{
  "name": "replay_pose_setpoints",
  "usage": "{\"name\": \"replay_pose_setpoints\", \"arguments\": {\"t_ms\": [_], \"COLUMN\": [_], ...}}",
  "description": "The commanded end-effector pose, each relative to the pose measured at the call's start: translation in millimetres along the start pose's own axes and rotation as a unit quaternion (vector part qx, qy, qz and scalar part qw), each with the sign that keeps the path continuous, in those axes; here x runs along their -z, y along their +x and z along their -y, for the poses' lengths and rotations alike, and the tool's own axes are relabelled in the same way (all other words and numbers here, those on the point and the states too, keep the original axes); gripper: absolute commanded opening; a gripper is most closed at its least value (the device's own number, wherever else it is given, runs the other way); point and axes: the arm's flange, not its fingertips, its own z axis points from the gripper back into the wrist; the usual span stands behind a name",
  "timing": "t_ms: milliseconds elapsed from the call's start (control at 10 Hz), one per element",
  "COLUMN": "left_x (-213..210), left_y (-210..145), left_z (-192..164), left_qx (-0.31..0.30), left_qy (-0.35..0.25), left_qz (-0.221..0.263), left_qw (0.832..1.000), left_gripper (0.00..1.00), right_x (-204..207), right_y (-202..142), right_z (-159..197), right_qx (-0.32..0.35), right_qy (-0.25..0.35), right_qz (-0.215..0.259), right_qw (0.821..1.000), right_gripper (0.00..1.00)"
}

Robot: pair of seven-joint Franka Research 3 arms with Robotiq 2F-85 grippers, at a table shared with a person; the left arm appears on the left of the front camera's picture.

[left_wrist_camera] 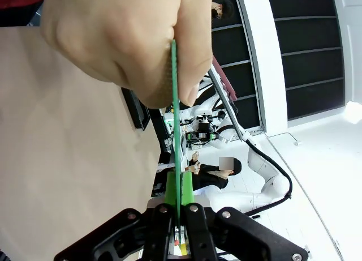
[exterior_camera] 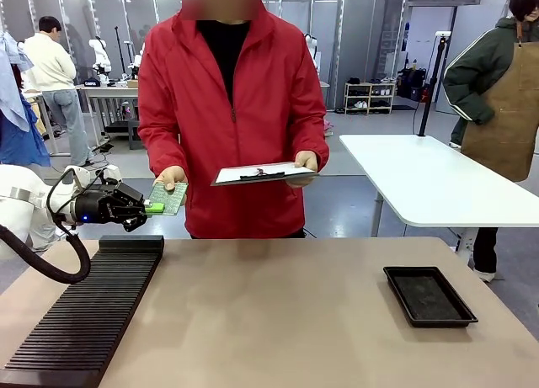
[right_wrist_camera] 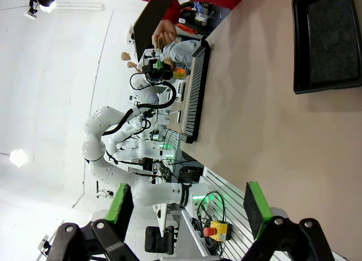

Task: Inspect the PCB.
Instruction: Release the Blank PCB you were holding.

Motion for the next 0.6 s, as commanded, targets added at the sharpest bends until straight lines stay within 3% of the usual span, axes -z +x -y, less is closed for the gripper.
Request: {"name": "replay_pose_setpoints", "arguments": {"t_ms": [0, 300, 400, 500], "left_x": [0.4, 0.4, 0.0, 0.0], "left_y": [-1.2, -1.2, 0.0, -0.4], "left_z": [-0.3, -0.3, 0.0, 0.3], "left_qx": [-0.001, -0.001, 0.000, 0.001], "left_qy": [0.001, 0.001, 0.000, -0.006], "left_qz": [-0.001, -0.001, 0.000, -0.007], "left_qw": [1.000, 1.000, 1.000, 1.000], "left_gripper": [0.03, 0.03, 0.18, 0.26], "right_x": [-0.1, -0.1, -0.1, -0.1], "right_y": [-0.7, -0.7, -0.7, -0.7], "right_z": [-0.7, -0.7, -0.7, -0.7], "right_qx": [-0.001, -0.001, -0.001, -0.001], "right_qy": [0.005, 0.005, 0.005, 0.005], "right_qz": [0.002, 0.002, 0.002, 0.002], "right_qw": [1.000, 1.000, 1.000, 1.000], "right_gripper": [1.00, 1.00, 1.00, 1.00]}}
